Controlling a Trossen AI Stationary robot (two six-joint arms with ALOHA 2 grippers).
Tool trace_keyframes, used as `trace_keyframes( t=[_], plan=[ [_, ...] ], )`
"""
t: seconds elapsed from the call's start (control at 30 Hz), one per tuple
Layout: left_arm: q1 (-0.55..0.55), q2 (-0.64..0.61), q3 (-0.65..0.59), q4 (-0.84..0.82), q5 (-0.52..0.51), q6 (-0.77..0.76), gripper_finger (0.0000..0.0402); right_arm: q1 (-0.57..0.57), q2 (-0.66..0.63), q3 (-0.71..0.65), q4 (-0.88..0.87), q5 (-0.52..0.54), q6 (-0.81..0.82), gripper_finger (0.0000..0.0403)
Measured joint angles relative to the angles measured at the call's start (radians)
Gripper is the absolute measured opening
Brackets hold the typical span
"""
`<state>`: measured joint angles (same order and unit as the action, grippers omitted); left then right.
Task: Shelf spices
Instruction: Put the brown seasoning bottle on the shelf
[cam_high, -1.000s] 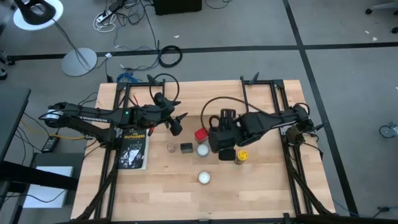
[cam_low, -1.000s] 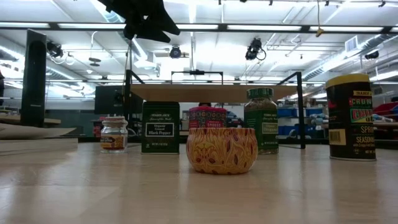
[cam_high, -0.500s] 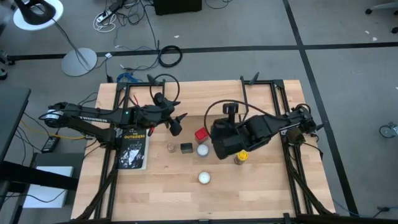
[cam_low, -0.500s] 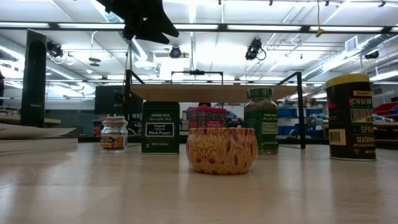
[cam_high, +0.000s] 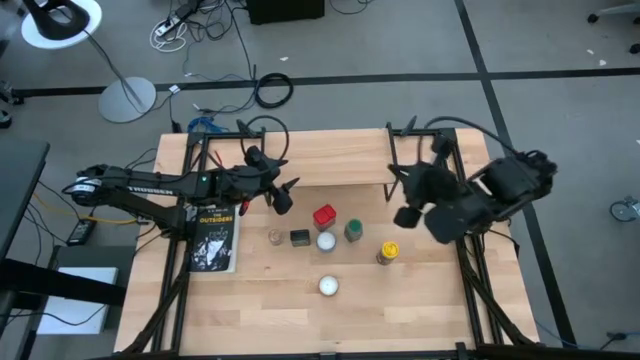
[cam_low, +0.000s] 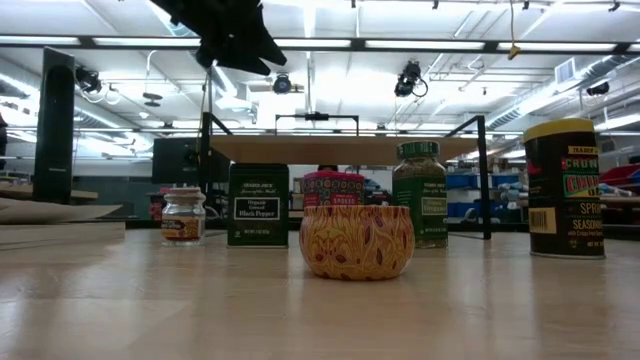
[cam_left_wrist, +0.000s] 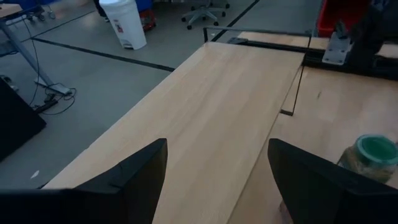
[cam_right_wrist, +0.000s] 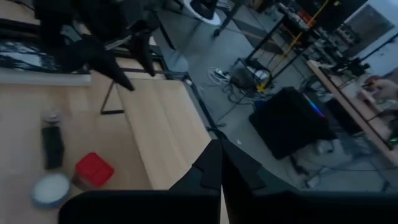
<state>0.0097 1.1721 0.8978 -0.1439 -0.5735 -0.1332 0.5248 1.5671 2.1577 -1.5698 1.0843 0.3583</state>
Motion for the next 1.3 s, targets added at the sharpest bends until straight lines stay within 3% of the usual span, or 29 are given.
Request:
trace_keyframes(
  t=[0.17,0.43,0.63,0.87,1.17,1.3],
  plan=[
    [0.001,0.0,0.0,0.032,0.0,-0.026,0.0284,0.036,-0.098,-0.2,0.0,0.019,0.126,0.0001],
    [0.001,0.037,0.0,0.051,0.026,-0.07,0.0284,0.074,-0.231,-0.648,0.015,0.016,0.449,0.0002],
    [0.001,0.126,0.0,0.113,0.069,-0.088,0.0284,0.085,-0.266,-0.95,0.221,-0.043,0.58,0.0003],
    [0.003,0.237,0.062,0.142,0.133,-0.106,0.0284,0.023,-0.246,-1.126,0.745,-0.072,0.288,0.0004],
    [-0.027,0.309,0.159,0.138,0.176,-0.076,0.0284,-0.047,-0.244,-1.139,1.4,-0.24,-0.221,0.0001],
    [-0.052,0.29,0.169,0.14,0.141,-0.025,0.0284,-0.045,-0.254,-1.139,1.572,-0.321,-0.378,0.0002]
  ],
)
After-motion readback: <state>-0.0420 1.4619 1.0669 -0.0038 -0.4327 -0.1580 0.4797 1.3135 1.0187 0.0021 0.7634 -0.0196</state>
